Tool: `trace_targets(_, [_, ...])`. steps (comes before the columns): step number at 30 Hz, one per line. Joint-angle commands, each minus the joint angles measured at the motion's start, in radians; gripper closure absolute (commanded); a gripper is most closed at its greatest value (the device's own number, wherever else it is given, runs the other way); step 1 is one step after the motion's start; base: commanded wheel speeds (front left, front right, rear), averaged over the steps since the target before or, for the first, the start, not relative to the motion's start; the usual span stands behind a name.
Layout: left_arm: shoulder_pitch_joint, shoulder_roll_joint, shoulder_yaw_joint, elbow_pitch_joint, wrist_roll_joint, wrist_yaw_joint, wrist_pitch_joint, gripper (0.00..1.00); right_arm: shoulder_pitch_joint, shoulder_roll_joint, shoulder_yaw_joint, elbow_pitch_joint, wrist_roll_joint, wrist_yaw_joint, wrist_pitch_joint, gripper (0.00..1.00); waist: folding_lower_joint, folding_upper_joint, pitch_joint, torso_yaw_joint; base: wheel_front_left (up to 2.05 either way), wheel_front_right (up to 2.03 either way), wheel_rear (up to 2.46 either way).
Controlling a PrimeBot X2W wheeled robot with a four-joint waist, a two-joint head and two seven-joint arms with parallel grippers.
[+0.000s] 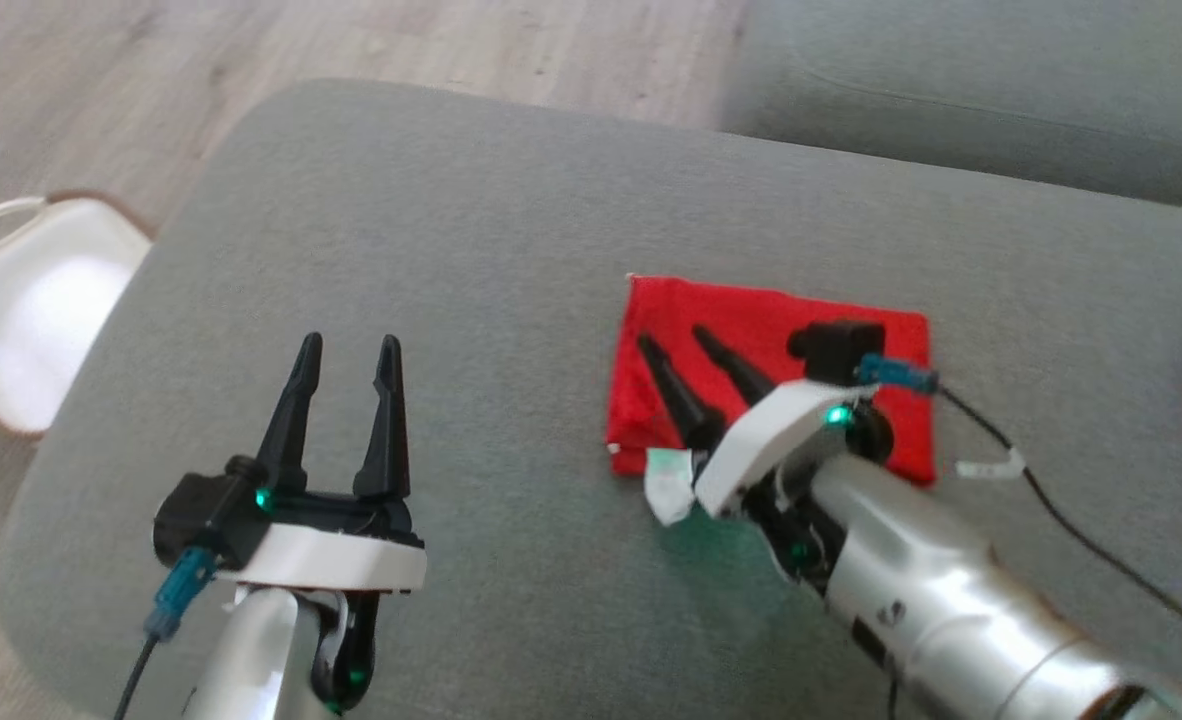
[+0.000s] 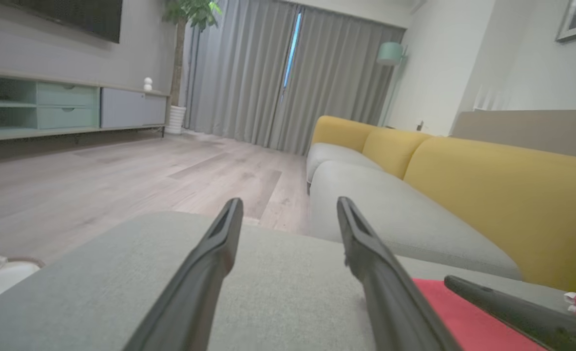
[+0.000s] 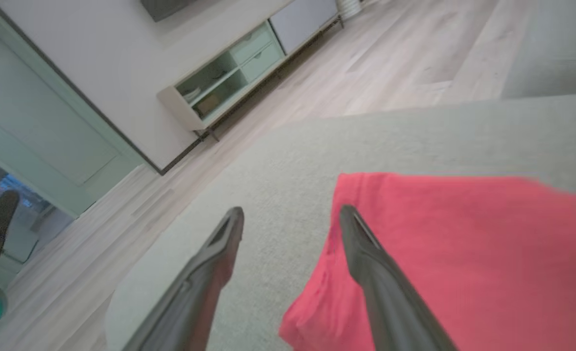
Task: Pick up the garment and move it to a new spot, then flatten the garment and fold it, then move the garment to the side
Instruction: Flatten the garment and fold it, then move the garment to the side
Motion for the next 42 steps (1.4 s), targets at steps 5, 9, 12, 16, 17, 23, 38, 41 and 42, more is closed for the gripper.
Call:
trace_targets(5, [-0.048,0.011,0.052,-0.061,0.003,0.002,-0.005,0.00,-0.139,0.013,-0.102,0.028,-0.132,0.007,-0.037,0.00,0.0000,0.0000,-0.006,-0.117,0.00,0.00,0.00])
trace_targets(9, [-0.055,0.010,0.068,-0.082,0.008,0.002,-0.005,0.00,-0.140,-0.029,-0.296,0.002,-0.363,0.007,-0.037,0.00,0.0000,0.0000,-0.002,-0.179,0.00,0.00,0.00])
trace_targets(12, [-0.060,0.009,0.077,-0.091,0.011,0.002,-0.005,0.00,-0.083,-0.062,-0.447,-0.056,-0.531,0.007,-0.037,0.00,0.0000,0.0000,0.000,-0.217,0.00,0.00,0.00])
trace_targets(16, [-0.062,0.007,0.088,-0.096,0.018,0.002,-0.005,0.00,0.025,-0.067,-0.633,-0.150,-0.716,0.007,-0.038,0.00,0.0000,0.0000,0.002,-0.258,0.00,0.00,0.00])
trace_targets(17, [-0.062,0.006,0.091,-0.096,0.021,0.002,-0.005,0.00,0.082,-0.058,-0.703,-0.207,-0.800,0.007,-0.038,0.00,0.0000,0.0000,0.003,-0.273,0.00,0.00,0.00])
trace_targets(23, [-0.045,0.005,0.092,-0.087,0.033,0.002,-0.005,0.00,0.243,-0.007,-0.861,-0.375,-0.946,0.007,-0.038,0.00,0.0000,0.0000,0.007,-0.308,0.00,0.00,0.00])
trace_targets(38, [-0.023,-0.003,0.095,-0.076,0.040,0.002,-0.005,0.00,0.375,0.013,-0.901,-0.490,-0.963,0.007,-0.038,0.00,0.0000,0.0000,0.031,-0.309,0.00,0.00,0.00])
trace_targets(41, [-0.036,-0.004,0.085,-0.078,0.039,0.002,-0.005,0.00,0.355,0.013,-0.890,-0.476,-0.965,0.007,-0.038,0.00,0.0000,0.0000,0.048,-0.294,0.00,0.00,0.00])
trace_targets(42, [-0.040,-0.004,0.082,-0.078,0.038,0.002,-0.005,0.00,0.346,0.013,-0.885,-0.468,-0.965,0.007,-0.036,0.00,0.0000,0.0000,0.055,-0.288,0.00,0.00,0.00])
